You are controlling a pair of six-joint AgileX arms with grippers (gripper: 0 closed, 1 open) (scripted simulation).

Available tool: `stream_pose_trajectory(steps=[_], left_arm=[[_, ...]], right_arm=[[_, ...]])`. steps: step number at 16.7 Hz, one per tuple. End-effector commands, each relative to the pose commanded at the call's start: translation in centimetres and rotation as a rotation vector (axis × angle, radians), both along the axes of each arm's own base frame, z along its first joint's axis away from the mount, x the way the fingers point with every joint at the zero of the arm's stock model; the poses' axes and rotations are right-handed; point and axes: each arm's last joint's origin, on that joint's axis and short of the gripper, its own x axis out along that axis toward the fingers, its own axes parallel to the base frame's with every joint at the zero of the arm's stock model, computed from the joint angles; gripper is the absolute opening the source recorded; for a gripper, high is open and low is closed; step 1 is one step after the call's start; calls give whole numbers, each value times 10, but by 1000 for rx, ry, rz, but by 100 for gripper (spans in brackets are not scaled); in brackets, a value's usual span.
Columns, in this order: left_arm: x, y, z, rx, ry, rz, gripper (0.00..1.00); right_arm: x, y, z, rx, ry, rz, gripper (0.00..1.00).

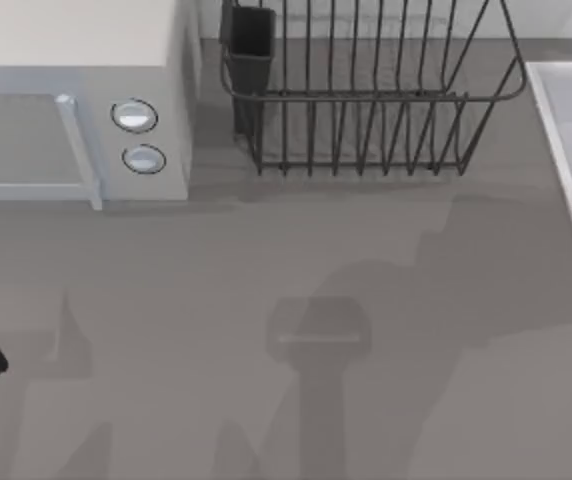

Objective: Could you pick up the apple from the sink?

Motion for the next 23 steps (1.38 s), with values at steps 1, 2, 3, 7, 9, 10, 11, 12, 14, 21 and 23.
stream_pose_trajectory(steps=[1,2,3,7,9,10,11,12,14,21,23], left_arm=[[0,0,0,0,0,0,100],[0,0,0,0,0,0,100],[0,0,0,0,0,0,100],[0,0,0,0,0,0,100],[0,0,0,0,0,0,100],[0,0,0,0,0,0,100],[0,0,0,0,0,0,100],[0,0,0,0,0,0,100],[0,0,0,0,0,0,100],[0,0,0,0,0,0,100],[0,0,0,0,0,0,100]], right_arm=[[0,0,0,0,0,0,0],[1,1,-1,1,2,1,0],[1,2,-1,2,2,1,0],[8,45,-3,7,13,0,0],[11,89,-4,10,22,1,0],[10,115,-5,11,26,2,0],[6,144,-6,11,31,4,0],[1,173,-7,11,36,5,0],[-18,230,-9,9,43,8,0],[-85,324,-15,1,49,8,0],[-86,325,-15,1,49,8,0]])
